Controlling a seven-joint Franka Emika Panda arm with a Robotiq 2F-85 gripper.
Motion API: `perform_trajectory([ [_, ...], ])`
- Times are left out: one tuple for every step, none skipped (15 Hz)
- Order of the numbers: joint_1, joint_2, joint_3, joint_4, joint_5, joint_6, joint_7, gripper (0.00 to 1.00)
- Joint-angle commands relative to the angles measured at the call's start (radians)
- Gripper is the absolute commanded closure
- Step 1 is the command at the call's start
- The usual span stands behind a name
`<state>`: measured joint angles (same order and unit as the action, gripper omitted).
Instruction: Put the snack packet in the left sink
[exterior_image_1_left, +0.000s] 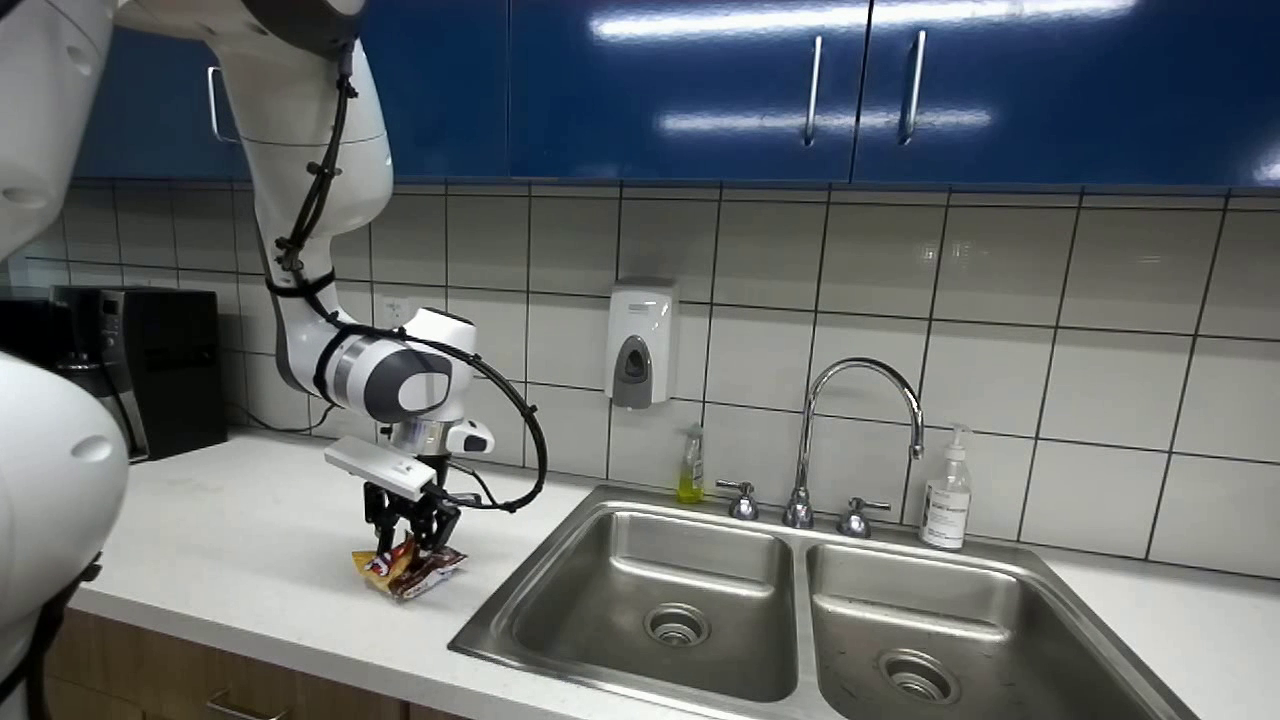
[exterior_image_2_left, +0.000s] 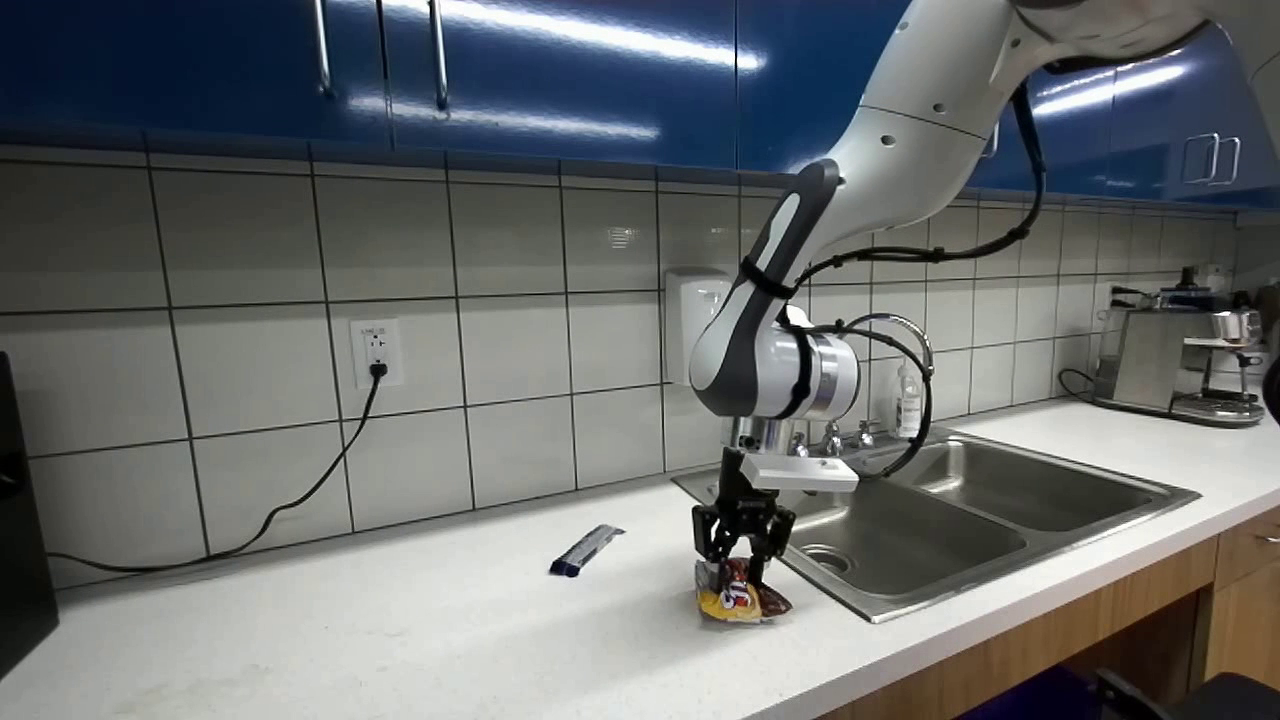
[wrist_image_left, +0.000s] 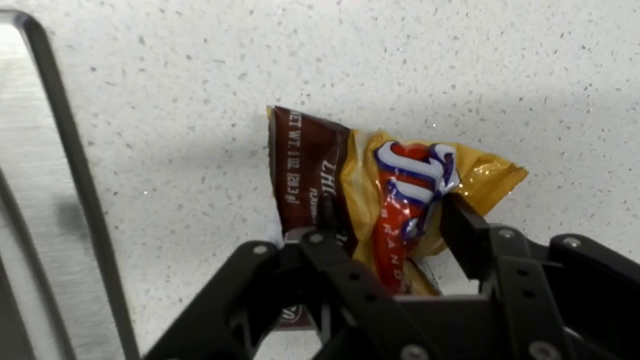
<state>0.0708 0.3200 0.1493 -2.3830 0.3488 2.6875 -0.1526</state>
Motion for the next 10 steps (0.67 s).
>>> perform_trajectory([
  [-0.033, 0.011, 0.027, 0.018, 0.002, -0.01, -0.014, 0.73],
  [-0.033, 0.011, 0.027, 0.019, 0.001, -0.01, -0.013, 0.81],
  [-0.033, 0.011, 0.026, 0.02, 0.001, -0.011, -0.012, 0.89],
  [-0.033, 0.011, 0.026, 0.021, 0.0, -0.011, -0.012, 0.95],
  [-0.033, 0.011, 0.025, 0.022, -0.001, -0.01, -0.011, 0.99],
  [-0.033, 0.011, 0.025, 0.024, -0.001, -0.011, -0.011, 1.0],
  [-0.032, 0.011, 0.025, 0.027, -0.001, -0.012, -0.011, 0.99],
  [-0.032, 0.011, 0.024, 0.028, -0.002, -0.012, -0.01, 0.99],
  [-0.032, 0.012, 0.024, 0.03, -0.002, -0.013, -0.009, 1.0],
  [-0.031, 0.012, 0.023, 0.031, -0.004, -0.014, -0.008, 1.0],
])
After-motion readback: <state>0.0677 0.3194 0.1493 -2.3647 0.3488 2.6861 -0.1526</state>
